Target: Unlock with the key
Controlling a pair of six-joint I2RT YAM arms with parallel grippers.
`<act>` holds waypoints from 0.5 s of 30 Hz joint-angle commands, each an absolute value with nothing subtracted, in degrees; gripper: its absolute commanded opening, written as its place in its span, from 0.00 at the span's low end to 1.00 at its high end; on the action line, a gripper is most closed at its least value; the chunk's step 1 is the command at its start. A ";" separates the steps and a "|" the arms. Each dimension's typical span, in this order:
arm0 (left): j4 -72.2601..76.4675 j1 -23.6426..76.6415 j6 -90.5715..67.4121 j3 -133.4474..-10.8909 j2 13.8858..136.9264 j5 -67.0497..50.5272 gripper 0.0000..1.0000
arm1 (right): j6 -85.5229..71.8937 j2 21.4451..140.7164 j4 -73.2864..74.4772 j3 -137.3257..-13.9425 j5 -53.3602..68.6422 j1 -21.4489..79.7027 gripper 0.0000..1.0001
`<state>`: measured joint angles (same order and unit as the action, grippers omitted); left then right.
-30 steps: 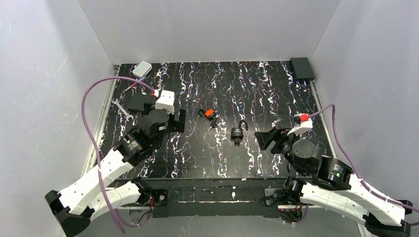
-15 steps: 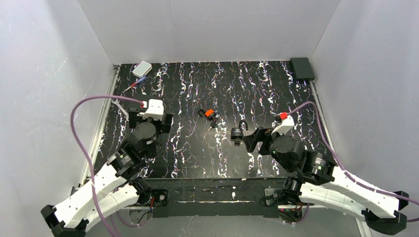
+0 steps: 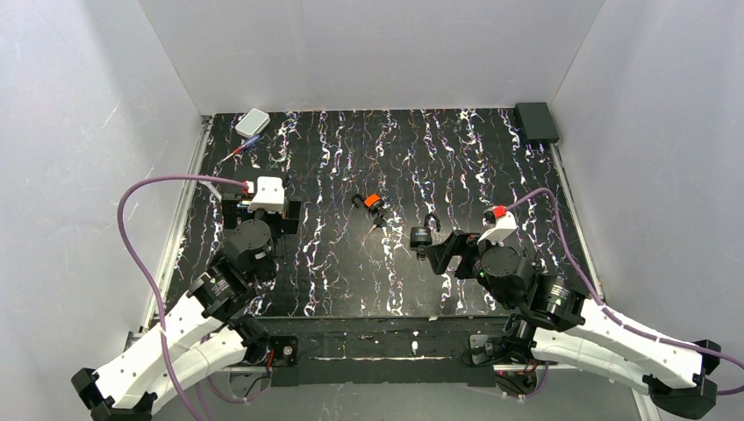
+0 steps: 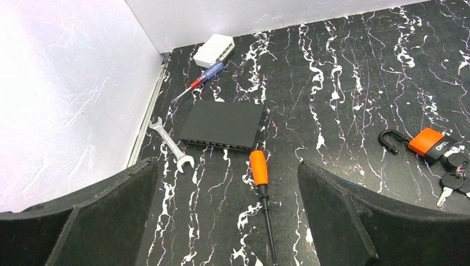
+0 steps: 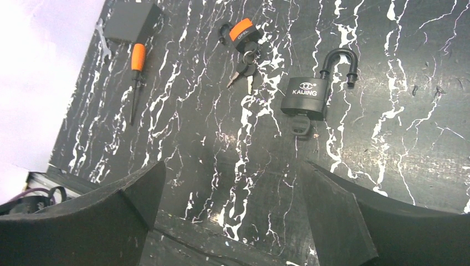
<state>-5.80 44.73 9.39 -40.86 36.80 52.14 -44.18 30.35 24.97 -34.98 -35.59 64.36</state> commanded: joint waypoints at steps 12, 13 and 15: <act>-5.01 44.56 10.19 -41.48 38.05 54.87 0.95 | -43.73 28.50 21.01 -35.54 -33.30 64.53 0.98; -4.97 44.56 10.19 -41.41 38.01 54.86 0.95 | -44.41 28.67 21.27 -35.57 -34.13 64.56 0.98; -4.88 44.59 10.25 -41.29 37.89 54.91 0.95 | -46.20 29.49 22.73 -35.97 -35.99 64.52 0.98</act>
